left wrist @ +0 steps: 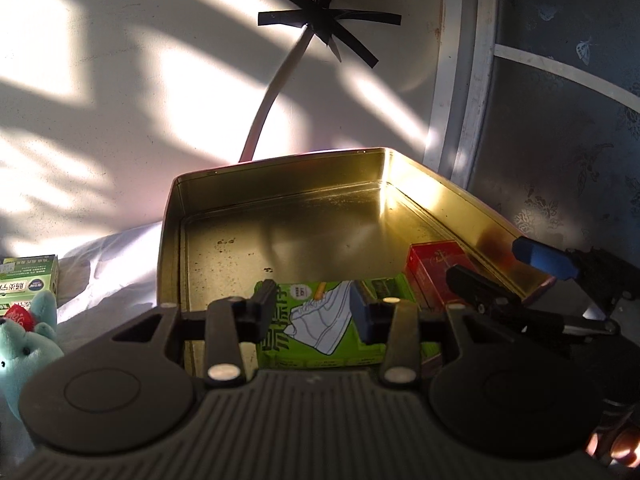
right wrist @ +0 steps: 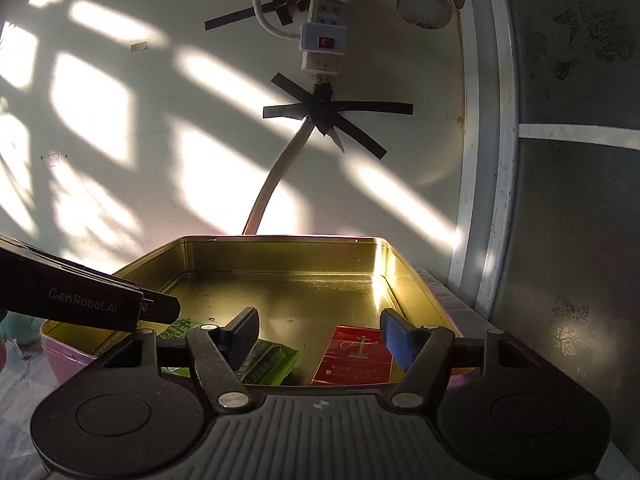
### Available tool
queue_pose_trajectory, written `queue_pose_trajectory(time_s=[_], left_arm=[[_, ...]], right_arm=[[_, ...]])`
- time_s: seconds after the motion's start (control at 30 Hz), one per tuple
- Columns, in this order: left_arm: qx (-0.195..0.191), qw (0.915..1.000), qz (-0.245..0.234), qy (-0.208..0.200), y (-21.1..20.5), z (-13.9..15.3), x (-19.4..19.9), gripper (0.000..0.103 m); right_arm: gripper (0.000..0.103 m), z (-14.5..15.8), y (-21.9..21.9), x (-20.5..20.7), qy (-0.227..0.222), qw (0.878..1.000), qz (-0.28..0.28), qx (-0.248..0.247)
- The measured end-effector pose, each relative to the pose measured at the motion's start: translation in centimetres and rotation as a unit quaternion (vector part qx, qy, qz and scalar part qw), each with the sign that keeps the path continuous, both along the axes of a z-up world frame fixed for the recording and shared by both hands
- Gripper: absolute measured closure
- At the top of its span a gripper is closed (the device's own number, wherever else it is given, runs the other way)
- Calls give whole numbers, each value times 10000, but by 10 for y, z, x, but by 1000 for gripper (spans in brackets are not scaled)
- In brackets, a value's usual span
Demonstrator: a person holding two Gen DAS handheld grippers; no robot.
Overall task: Organize objects
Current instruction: 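Lower the red box into the pink tin and open the right gripper, then reach the right gripper to the teal plush toy and grasp it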
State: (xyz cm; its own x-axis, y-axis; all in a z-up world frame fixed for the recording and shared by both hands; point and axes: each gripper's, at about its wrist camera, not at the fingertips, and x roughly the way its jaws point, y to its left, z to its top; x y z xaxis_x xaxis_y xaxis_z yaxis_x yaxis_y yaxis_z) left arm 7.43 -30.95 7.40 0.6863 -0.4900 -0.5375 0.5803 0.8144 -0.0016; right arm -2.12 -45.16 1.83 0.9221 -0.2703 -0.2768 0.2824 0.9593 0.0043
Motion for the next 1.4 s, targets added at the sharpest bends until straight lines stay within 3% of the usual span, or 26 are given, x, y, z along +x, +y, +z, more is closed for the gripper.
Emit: queue_pose_trajectory(time_s=[0.27,0.57,1.03,1.17,1.23,1.4], left_arm=[[25,9995,329,11,42,1,-27,59],[39,9953,939,-212,110,-4,-41,54],[42,9780,2071,256,223,-56,-32,54],[-64,9712,2360,325,250,-70,-26,55],[-237,9716,2340,251,255,-70,-28,54],[-407,9717,2312,265,258,-70,-28,54]], right_arm=[[40,15,27,-28,-391,9982,182,410],[44,26,80,-29,-476,9945,867,341],[51,-5,179,8,535,9747,2160,232],[52,-13,195,28,840,9680,2351,249],[51,-13,200,41,916,9668,2370,283],[36,-9,208,86,939,9639,2428,560]])
